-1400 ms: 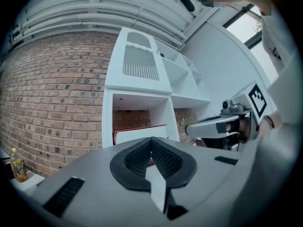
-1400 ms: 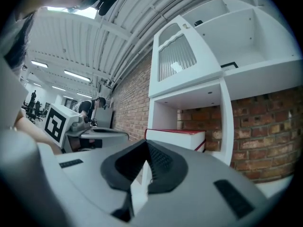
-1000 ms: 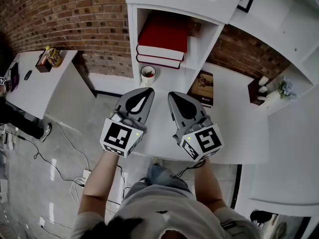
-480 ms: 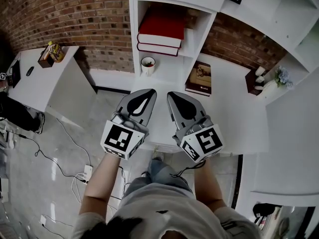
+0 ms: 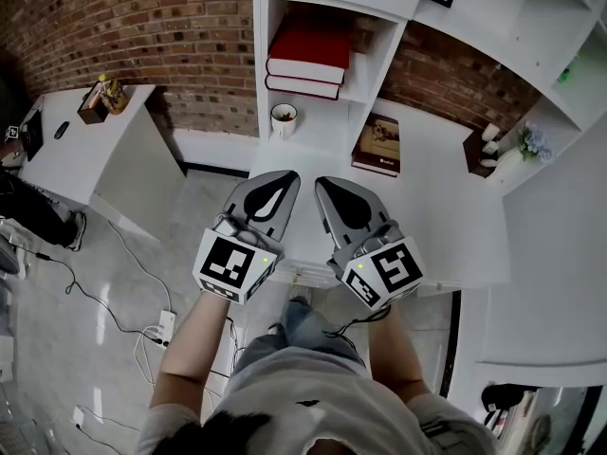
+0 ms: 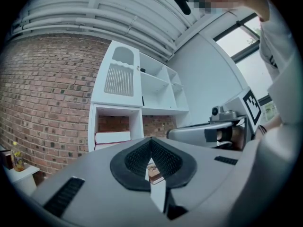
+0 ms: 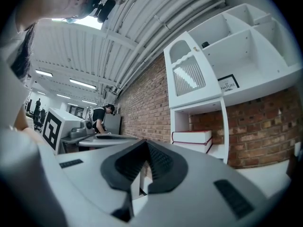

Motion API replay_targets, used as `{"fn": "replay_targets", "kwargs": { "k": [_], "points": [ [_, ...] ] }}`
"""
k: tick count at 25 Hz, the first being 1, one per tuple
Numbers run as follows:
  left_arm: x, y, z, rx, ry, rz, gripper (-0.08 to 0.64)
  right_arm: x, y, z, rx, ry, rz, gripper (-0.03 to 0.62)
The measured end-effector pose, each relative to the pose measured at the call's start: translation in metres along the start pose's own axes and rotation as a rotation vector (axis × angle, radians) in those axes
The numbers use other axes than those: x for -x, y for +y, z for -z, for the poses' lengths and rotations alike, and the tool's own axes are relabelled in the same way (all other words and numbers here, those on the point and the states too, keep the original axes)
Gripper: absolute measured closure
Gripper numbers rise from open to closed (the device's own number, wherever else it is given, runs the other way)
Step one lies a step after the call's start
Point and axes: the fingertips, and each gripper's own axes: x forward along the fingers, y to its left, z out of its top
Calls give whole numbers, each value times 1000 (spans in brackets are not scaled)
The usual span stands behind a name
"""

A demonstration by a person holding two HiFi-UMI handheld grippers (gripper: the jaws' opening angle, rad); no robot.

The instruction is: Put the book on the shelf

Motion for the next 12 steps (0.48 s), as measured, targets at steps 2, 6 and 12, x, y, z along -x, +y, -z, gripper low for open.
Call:
{"fn": "replay_targets", "kwargs": {
  "k": [2,6,12],
  "points": [
    [4,-2,-2,-2,-3,-2,548,2,4,-2,2,-3,-5,584],
    [11,-7,-5,-7,-4,-8,548,7,11,-5,2,-7,-12,583],
    [21,-13,-7,-5,-10,-11,548,12,23,-6,9,-7,-25,583]
  ]
}}
